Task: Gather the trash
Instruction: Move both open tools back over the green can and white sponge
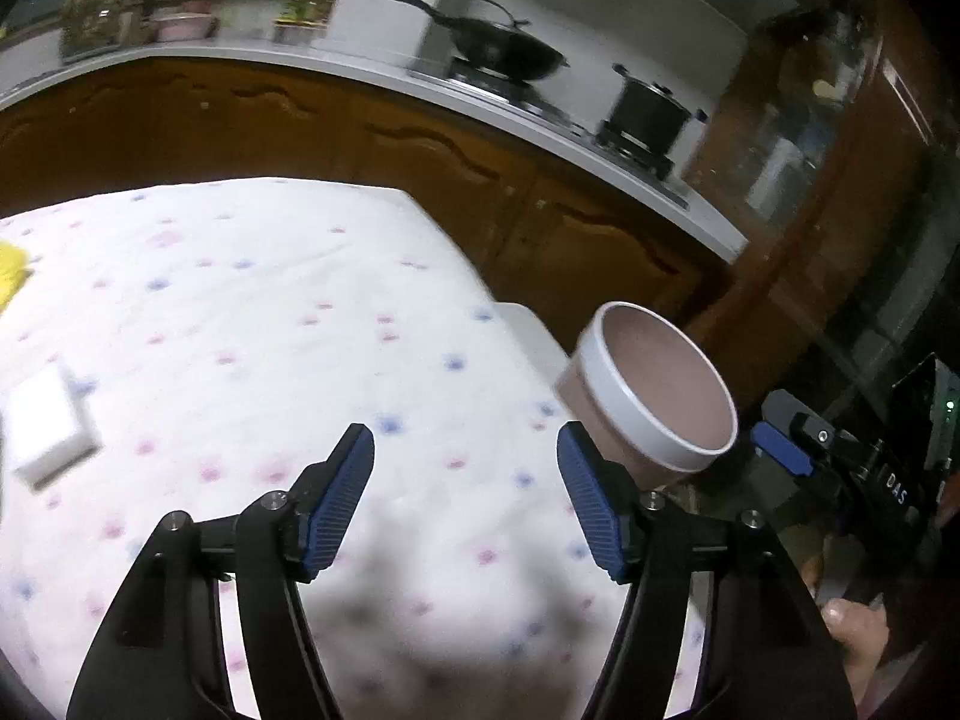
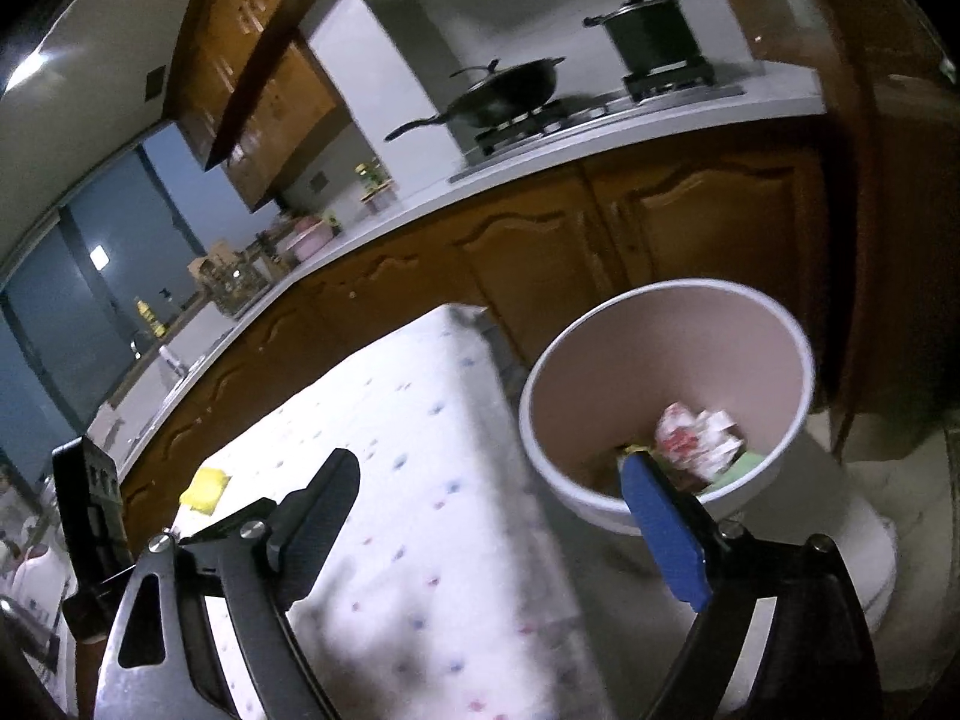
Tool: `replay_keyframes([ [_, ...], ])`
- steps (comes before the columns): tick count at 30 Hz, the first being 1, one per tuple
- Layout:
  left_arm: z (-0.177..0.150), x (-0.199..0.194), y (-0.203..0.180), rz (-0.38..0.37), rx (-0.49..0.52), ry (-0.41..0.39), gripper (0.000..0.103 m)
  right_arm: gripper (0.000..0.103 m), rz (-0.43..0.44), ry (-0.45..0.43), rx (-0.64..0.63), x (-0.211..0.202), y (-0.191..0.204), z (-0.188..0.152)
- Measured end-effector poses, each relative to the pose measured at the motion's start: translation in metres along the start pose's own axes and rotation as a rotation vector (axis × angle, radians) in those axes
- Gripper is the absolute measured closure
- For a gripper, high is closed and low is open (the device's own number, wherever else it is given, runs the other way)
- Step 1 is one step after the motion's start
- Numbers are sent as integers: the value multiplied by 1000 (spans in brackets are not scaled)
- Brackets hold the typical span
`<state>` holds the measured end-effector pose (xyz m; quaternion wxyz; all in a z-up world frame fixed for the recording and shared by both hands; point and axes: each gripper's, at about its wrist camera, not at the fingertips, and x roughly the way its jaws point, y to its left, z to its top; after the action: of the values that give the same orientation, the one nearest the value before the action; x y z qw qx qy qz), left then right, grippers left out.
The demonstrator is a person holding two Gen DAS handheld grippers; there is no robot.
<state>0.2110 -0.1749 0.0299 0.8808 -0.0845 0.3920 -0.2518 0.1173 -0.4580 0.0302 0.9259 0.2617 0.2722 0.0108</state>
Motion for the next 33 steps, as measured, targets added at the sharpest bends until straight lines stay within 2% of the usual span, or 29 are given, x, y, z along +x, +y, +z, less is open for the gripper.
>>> replay_keyframes([
  [7,-13,-45,52,59,-68,-43,37,13,50,43,-33,12,36,-18],
  [19,-38,-110,130,202,-180,-113,36,13,156,134,-139,38,110,-52],
  [29,-53,-145,197,306,-285,-140,36,13,228,194,-216,60,164,-70],
  [33,-50,-150,216,312,-317,-134,35,13,251,219,-241,73,183,-77],
])
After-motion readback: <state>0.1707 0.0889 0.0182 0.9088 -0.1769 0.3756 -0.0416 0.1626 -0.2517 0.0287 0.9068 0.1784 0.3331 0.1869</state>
